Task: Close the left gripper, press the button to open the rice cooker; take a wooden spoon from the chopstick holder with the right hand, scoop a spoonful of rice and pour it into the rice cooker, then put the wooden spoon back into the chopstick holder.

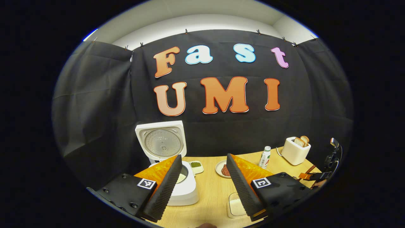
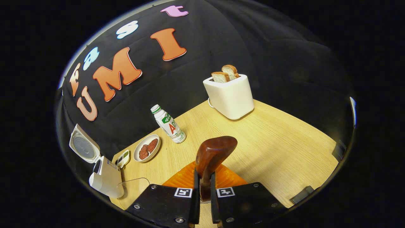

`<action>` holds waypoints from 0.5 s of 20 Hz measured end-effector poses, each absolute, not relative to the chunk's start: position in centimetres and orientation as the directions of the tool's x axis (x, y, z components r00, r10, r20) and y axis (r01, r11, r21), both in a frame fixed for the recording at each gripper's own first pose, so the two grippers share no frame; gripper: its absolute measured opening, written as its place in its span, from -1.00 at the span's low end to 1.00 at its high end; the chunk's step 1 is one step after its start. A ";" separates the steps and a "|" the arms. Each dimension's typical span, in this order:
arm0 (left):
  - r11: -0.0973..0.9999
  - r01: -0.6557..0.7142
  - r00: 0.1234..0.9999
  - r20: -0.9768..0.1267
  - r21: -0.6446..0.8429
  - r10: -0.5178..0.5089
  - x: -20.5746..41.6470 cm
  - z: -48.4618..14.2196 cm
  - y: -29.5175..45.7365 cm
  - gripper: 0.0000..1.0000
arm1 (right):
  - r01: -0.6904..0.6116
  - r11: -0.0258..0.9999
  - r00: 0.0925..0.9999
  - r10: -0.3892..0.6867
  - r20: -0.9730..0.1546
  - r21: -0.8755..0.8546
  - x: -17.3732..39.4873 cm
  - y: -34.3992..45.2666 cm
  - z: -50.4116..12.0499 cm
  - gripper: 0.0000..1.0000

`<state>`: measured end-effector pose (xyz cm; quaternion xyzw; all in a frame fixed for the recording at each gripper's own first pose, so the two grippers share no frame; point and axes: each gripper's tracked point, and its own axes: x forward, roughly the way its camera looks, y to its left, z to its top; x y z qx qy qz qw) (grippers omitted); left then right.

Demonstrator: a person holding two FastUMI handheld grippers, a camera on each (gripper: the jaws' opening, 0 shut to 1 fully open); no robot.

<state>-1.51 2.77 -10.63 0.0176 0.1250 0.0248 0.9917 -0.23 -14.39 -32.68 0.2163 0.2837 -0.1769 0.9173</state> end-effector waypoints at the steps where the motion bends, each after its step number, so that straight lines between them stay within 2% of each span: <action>1: 0.998 -0.045 0.967 -0.248 0.041 0.053 -1.6 -10.7 2.9 0.91 | 0.442 0.849 0.781 -0.206 -0.589 0.289 0.0 -14.2 -32.2 -0.75; 4: 0.998 -0.052 0.967 -0.248 0.032 0.059 -1.7 -11.2 3.4 0.84 | 0.421 0.867 0.803 -0.220 -0.555 0.266 0.2 -13.8 -29.5 -0.77; 5: 0.998 -0.058 0.967 -0.248 0.033 0.064 -1.8 -11.5 3.8 0.91 | 0.411 0.874 0.811 -0.222 -0.542 0.257 0.3 -13.5 -28.5 -0.77; 7: 0.997 -0.075 0.966 -0.245 0.037 0.082 -1.9 -11.8 4.5 0.92 | 0.397 0.888 0.825 -0.235 -0.514 0.231 0.4 -12.9 -26.4 -0.77; 8: 0.996 -0.084 0.966 -0.243 0.037 0.091 -1.9 -11.8 4.9 0.84 | 0.384 0.897 0.833 -0.235 -0.500 0.218 0.3 -12.5 -25.5 -0.77; 10: 0.994 -0.102 0.966 -0.237 0.030 0.106 -2.1 -12.0 5.6 0.84 | 0.356 0.916 0.850 -0.236 -0.472 0.183 0.1 -11.6 -23.7 -0.77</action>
